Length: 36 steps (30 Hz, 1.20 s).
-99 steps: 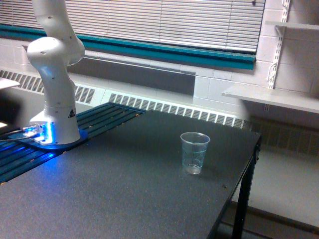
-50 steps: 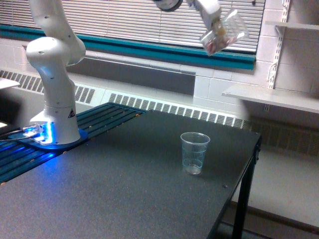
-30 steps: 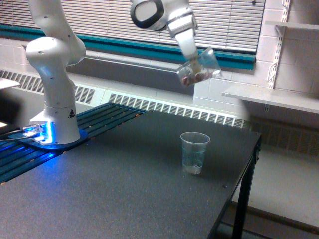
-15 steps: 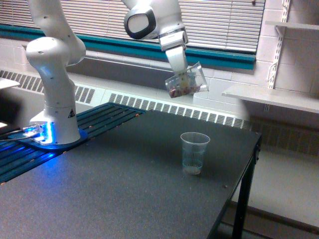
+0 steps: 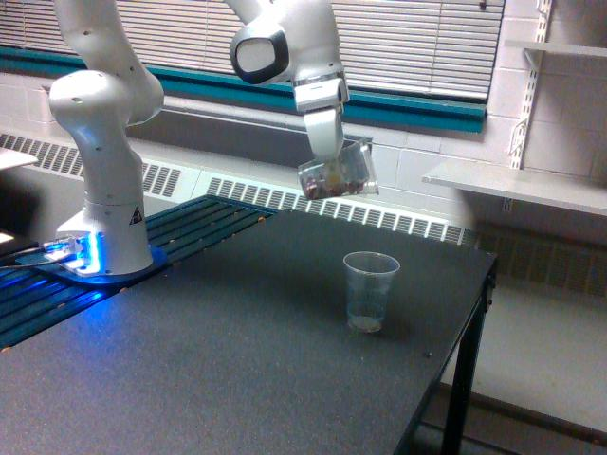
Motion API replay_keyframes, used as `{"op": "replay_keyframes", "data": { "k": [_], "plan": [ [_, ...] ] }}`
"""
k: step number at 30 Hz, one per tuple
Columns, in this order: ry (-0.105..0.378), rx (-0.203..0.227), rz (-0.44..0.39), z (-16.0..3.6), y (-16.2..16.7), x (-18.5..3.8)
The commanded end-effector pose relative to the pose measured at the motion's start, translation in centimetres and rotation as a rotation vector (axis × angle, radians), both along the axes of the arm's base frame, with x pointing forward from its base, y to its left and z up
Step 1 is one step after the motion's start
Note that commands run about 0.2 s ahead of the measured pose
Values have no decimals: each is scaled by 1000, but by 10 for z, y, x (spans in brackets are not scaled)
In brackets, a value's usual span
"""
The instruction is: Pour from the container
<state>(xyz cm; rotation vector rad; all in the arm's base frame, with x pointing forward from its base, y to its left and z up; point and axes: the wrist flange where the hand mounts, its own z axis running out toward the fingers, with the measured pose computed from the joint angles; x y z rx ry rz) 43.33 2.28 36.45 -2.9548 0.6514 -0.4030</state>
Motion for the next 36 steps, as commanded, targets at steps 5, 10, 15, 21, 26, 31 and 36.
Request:
{"op": "replay_keyframes", "data": {
  "k": [5, 10, 15, 21, 26, 31, 36],
  "plan": [
    [71, -22, 21, -11, -13, 1],
    [111, -29, 26, -15, -16, 2],
    [137, -34, 30, -18, -18, 6],
    [164, -37, 34, -23, -17, 13],
    [188, -41, 39, -30, -15, 16],
    [216, -33, 38, -37, -12, 19],
    [236, -31, 38, -41, -11, 23]
  ]
}}
